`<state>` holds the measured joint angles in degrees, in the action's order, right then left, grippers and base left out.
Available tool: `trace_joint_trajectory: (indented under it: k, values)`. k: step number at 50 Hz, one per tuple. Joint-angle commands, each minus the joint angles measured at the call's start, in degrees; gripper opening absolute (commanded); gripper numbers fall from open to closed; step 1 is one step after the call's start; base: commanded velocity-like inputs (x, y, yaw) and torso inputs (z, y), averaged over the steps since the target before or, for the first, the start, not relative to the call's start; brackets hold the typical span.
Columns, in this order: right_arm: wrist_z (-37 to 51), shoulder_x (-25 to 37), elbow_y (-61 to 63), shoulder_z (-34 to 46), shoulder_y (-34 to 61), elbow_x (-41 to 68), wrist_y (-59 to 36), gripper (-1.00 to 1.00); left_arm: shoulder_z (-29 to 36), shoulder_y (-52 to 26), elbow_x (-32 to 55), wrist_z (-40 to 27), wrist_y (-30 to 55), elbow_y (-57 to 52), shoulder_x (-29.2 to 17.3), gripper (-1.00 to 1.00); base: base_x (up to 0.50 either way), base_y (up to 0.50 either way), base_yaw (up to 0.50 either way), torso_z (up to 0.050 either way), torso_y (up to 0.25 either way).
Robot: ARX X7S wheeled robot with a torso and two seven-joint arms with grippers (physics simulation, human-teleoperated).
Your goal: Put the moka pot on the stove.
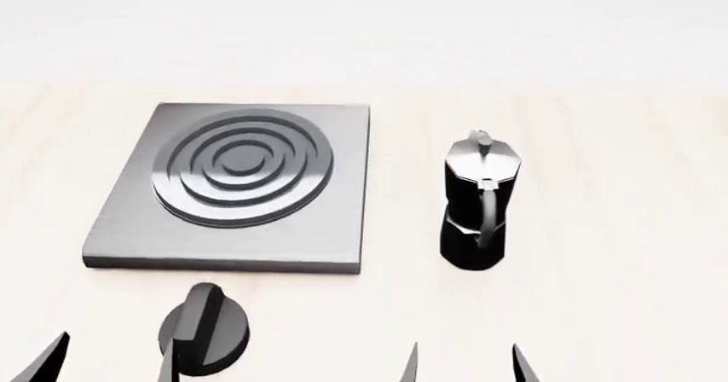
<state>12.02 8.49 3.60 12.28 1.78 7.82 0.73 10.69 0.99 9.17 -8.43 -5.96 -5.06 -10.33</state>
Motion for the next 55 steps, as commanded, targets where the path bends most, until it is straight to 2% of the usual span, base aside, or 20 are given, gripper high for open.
trace_joint_trajectory:
  k: [1, 31, 55]
  values:
    - [0.3, 0.4, -0.4, 0.4, 0.3, 0.6, 0.2, 1.0, 0.4, -0.1, 0.3, -0.4, -0.1, 0.2, -0.3, 1.0, 0.24, 0.0, 0.0, 0.0, 0.0]
    - [1.4, 1.3, -0.5, 1.1, 0.5, 1.9, 0.0, 1.0, 1.3, 0.0, 1.0, -1.4, 0.2, -0.3, -1.1, 1.0, 0.23, 0.0, 0.0, 0.0, 0.0]
    - [1.4, 2.1, 1.8, 2.5, 0.3, 2.5, 1.0, 1.0, 2.3, 0.2, 1.6, -2.1, 0.0, -0.8, -1.9, 1.0, 0.0, 0.2, 0.0, 0.0, 0.0]
